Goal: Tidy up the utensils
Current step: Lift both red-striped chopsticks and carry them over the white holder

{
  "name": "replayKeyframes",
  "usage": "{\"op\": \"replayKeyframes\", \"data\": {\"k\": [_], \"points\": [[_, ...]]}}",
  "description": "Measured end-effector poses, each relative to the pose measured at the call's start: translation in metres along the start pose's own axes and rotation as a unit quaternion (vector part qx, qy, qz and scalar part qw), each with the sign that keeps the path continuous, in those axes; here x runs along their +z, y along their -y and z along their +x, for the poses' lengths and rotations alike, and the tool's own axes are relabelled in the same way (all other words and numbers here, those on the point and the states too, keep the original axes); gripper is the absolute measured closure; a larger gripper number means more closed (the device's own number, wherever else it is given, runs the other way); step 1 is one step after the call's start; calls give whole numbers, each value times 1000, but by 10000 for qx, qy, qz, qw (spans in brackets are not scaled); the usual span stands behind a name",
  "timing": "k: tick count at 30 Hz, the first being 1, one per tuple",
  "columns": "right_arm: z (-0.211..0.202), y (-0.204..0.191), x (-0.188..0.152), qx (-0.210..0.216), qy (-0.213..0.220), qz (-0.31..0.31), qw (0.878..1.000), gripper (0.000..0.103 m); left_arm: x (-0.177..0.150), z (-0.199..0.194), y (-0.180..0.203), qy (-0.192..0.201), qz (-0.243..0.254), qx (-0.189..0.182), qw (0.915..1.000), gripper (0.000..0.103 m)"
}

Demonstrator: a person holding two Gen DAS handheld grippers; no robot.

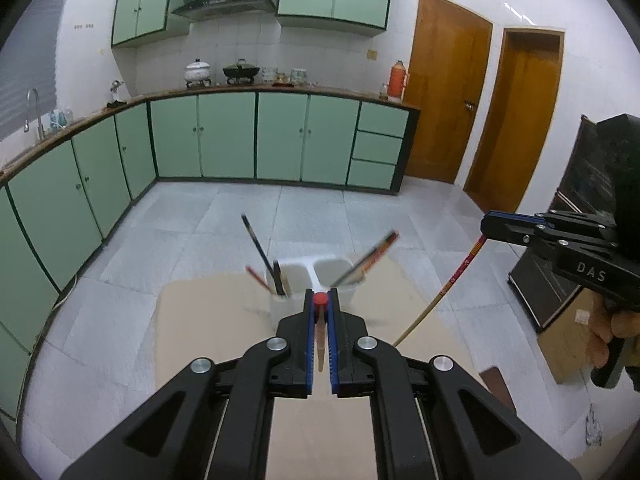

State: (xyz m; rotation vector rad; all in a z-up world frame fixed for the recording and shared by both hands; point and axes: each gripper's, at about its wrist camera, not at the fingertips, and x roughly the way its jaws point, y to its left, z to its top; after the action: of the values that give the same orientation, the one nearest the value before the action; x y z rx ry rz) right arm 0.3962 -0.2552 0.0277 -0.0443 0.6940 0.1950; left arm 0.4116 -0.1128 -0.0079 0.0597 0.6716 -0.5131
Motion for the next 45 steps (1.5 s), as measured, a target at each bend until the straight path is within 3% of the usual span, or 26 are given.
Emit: {"op": "replayKeyframes", "data": {"k": [13,20,38,44,45], "points": [[42,20,67,-274,191,79,9994,98,79,43,-15,311,-59,183,9993,97],[75,37,90,-388,168,224,9989,98,96,85,-24,161,-100,351,9992,97],[183,86,53,-373,-502,951,9935,98,63,184,-54,-605,-427,391,9965,97],[187,98,45,-504,-530,979,9925,86,57,194,-59,-699,-453,403,9957,96],[185,97,45,-512,-507,956,9928,86,58,194,-60,-678,-453,394,9959,91]]}}
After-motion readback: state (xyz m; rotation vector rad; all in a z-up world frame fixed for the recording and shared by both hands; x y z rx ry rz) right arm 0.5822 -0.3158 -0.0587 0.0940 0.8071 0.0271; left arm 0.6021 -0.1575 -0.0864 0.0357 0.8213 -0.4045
